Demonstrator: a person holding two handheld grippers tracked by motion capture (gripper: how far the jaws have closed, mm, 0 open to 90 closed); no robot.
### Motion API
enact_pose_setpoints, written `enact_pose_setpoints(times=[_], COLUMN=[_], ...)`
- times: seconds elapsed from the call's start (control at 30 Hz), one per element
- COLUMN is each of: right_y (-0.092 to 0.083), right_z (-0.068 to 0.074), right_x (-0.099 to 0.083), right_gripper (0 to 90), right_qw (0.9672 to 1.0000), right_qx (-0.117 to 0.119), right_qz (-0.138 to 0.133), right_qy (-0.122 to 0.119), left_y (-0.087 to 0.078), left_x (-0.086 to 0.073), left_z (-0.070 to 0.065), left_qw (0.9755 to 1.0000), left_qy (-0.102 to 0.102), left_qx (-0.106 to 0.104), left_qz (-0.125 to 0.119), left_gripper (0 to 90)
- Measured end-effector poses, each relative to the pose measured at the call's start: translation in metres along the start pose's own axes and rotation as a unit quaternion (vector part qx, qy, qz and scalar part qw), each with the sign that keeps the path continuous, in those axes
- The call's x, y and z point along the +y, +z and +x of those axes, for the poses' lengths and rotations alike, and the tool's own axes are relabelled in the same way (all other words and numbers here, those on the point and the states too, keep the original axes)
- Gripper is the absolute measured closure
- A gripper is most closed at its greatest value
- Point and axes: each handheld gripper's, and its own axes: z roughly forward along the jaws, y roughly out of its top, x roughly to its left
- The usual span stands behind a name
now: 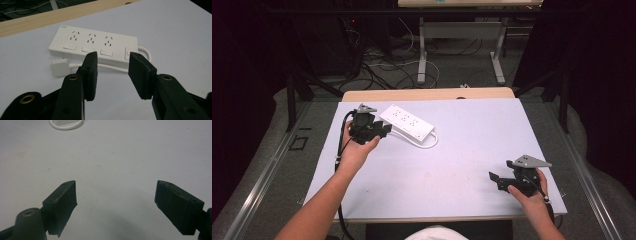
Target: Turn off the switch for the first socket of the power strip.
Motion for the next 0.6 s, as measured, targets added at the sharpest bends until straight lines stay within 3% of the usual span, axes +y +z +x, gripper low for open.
enact_pose_setpoints(times=[0.6], right_y=[0.001], right_z=[0.0], right_x=[-0.001], right_gripper=[16.9], right_qw=[1.0], right_qx=[0.004], right_qz=[0.0], right_qy=[0.0], left_y=[0.015], left_x=[0.03], left_z=[-0.005], left_qw=[0.9999], left_qy=[-0.015], left_qx=[0.003], left_qz=[-0.006], left_gripper=[72.7])
